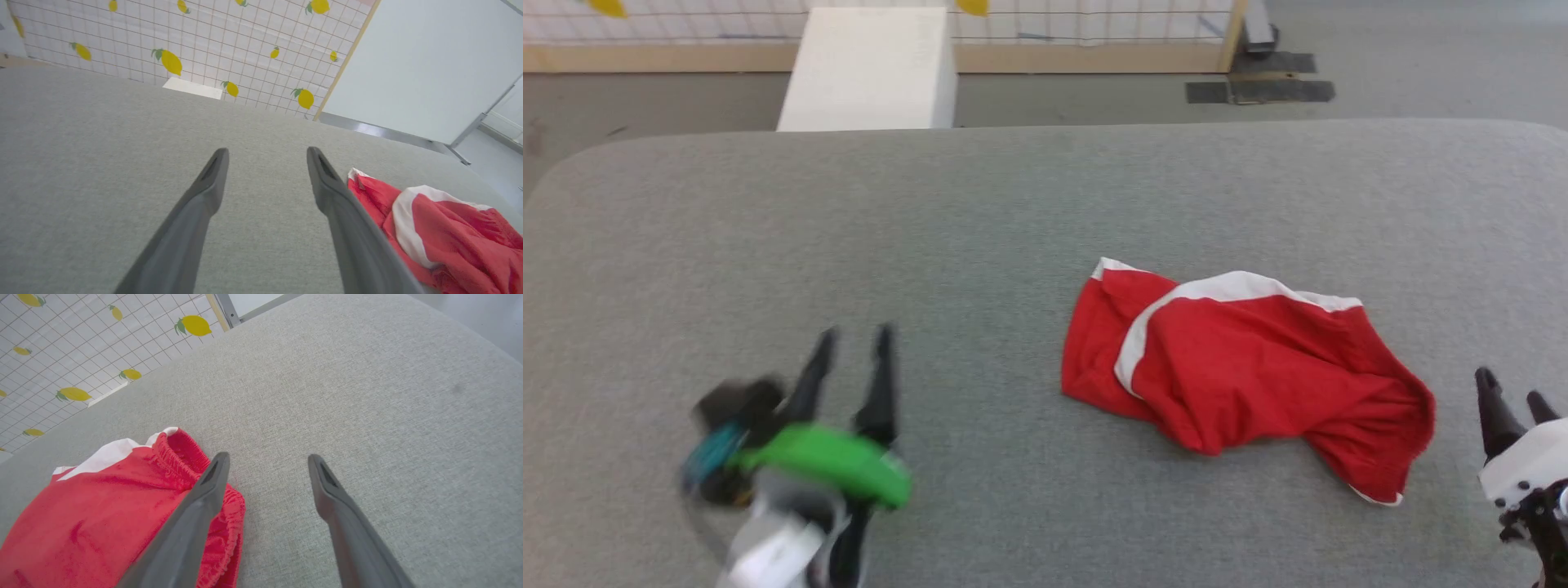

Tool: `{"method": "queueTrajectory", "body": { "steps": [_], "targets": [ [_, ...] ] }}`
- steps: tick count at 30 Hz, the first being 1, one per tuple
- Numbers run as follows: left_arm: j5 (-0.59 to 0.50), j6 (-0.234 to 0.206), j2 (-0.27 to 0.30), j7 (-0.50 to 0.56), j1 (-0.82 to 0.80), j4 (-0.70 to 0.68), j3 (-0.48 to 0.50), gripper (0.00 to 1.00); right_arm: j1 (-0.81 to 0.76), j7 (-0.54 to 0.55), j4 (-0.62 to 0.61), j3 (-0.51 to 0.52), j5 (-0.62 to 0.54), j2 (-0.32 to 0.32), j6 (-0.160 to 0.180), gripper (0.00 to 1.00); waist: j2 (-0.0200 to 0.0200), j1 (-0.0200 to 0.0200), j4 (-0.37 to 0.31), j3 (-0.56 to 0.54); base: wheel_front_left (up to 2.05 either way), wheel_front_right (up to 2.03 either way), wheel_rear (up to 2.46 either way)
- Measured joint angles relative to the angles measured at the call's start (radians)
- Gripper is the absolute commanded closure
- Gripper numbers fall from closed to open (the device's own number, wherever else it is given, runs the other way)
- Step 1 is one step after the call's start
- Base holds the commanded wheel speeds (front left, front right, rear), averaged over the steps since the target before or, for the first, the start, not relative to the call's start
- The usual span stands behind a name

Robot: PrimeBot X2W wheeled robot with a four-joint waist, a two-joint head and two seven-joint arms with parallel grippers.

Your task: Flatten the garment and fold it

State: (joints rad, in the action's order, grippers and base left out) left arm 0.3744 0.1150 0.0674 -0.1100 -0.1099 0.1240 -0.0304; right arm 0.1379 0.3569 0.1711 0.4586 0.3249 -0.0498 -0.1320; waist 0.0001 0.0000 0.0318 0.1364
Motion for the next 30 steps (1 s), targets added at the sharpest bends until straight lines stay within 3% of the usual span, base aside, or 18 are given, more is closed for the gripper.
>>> {"method": "queueTrajectory", "body": {
  "steps": [10,17,18,20,24,25,30],
  "targets": [
    [0.006,0.008,0.001,0.515,-0.287,0.218,-0.254,0.0,0.026,-0.015,-0.009,-0.053,0.013,0.0,0.0,0.0,0.0,0.0,-0.108,0.032,0.0,0.0,0.0],
    [0.0,0.007,0.014,0.661,-0.31,0.302,-0.311,0.0,0.026,-0.054,0.029,-0.077,0.039,0.0,0.0,0.0,0.0,0.0,-0.18,0.071,0.0,0.0,0.0],
    [0.008,0.007,0.018,0.661,-0.31,0.297,-0.314,0.51,0.026,-0.06,0.034,-0.076,0.039,0.0,0.0,0.0,0.0,0.0,-0.187,0.077,0.0,0.0,0.0],
    [0.032,0.007,0.018,0.634,-0.31,0.288,-0.307,1.0,0.026,-0.069,0.043,-0.074,0.038,0.0,0.0,0.0,0.0,0.0,-0.198,0.088,0.0,0.0,0.0],
    [0.076,0.007,0.015,0.555,-0.31,0.276,-0.269,1.0,0.026,-0.078,0.057,-0.076,0.038,0.0,0.0,0.0,0.0,0.0,-0.196,0.09,0.0,0.0,0.0],
    [0.109,0.002,0.008,0.498,-0.314,0.244,-0.219,1.0,0.026,-0.08,0.064,-0.082,0.037,-0.001,0.0,0.0,0.0,0.0,-0.188,0.084,0.0,0.0,0.0],
    [0.167,-0.057,0.024,0.422,-0.318,0.138,-0.094,1.0,0.026,-0.08,0.079,-0.1,0.035,0.0,0.0,0.0,0.0,0.0,-0.157,0.054,0.0,0.0,0.0]
  ]
}}
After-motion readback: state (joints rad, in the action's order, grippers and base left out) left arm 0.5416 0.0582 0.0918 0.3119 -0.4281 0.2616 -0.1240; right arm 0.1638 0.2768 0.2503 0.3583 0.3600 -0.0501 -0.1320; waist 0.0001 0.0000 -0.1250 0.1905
